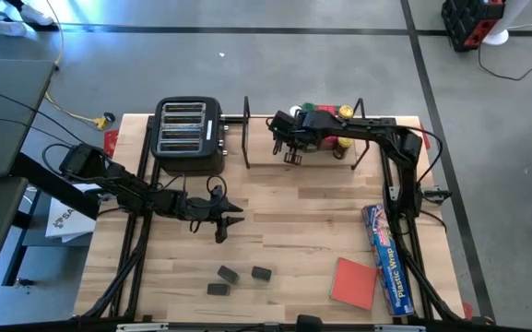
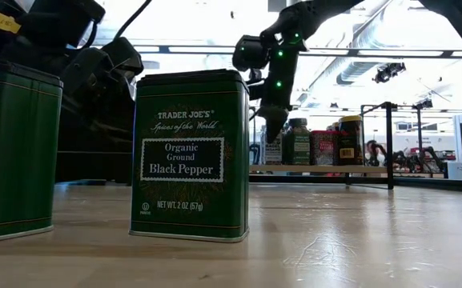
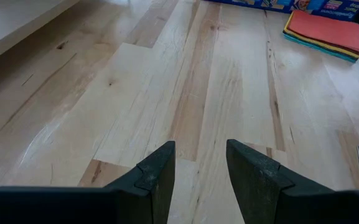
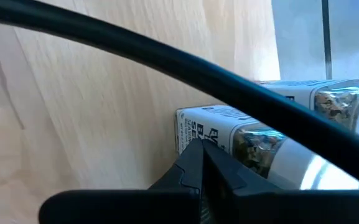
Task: Shelf spices
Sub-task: Put the white seasoning bottle on the shelf aligned with the other white seasoning bottle, then put the top right green seasoning can on the shelf
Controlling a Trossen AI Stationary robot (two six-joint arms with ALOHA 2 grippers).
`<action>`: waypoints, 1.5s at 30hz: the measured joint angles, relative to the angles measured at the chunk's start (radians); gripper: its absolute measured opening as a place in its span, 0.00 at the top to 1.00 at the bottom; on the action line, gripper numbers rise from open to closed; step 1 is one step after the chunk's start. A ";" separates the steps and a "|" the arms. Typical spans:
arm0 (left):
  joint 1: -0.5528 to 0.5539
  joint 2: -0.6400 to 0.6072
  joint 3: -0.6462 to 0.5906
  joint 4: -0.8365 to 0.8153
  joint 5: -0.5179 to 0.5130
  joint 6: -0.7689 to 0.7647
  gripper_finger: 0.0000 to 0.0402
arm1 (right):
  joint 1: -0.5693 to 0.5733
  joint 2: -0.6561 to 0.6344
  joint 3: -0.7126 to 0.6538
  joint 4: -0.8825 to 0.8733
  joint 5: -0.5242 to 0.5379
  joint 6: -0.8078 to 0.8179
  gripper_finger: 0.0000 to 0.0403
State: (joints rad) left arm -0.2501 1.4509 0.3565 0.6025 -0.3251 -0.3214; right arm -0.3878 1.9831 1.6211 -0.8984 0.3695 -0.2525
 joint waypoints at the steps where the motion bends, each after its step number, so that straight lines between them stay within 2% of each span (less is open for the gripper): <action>1: 0.000 0.000 0.000 0.000 0.000 0.000 0.66 | 0.000 0.000 0.000 0.002 0.002 -0.009 1.00; 5: 0.000 0.000 0.000 0.000 0.000 0.000 0.66 | 0.019 0.000 0.000 0.012 0.030 -0.045 1.00; 9: 0.000 0.000 0.000 0.001 0.002 0.000 0.66 | 0.088 -0.020 0.000 0.016 0.045 -0.051 1.00; 13: -0.001 0.000 0.000 0.000 0.031 -0.009 0.66 | 0.222 -0.076 0.001 0.018 0.042 0.040 1.00; 18: -0.027 0.000 0.000 0.000 0.029 -0.026 0.66 | 0.459 -0.116 0.001 0.078 0.037 0.211 1.00; 20: -0.043 0.000 0.000 0.001 0.025 -0.026 0.66 | 0.551 -0.114 0.002 0.103 0.006 0.279 1.00; 26: -0.106 0.000 0.000 0.008 0.018 -0.076 0.66 | 0.762 -0.081 0.002 0.273 -0.205 0.408 1.00; 30: -0.172 0.000 0.001 0.021 -0.034 -0.139 0.66 | 0.860 -0.062 0.002 0.431 -0.190 0.447 0.97; 34: -0.250 0.000 0.001 0.034 -0.123 -0.210 0.66 | 0.920 -0.023 0.002 0.520 -0.165 0.496 0.85; 38: -0.326 0.000 0.001 0.039 -0.199 -0.278 0.66 | 0.947 0.028 0.001 0.546 -0.153 0.573 0.66; 42: -0.390 0.000 0.001 0.042 -0.250 -0.328 0.66 | 0.961 0.047 0.001 0.551 -0.078 0.633 0.45; 45: -0.431 0.000 0.001 0.046 -0.291 -0.354 0.66 | 0.967 0.051 0.001 0.545 -0.012 0.675 0.33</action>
State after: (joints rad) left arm -0.6809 1.4509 0.3573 0.6483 -0.6163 -0.6753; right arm 0.5789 2.0339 1.6218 -0.3537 0.3578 0.4227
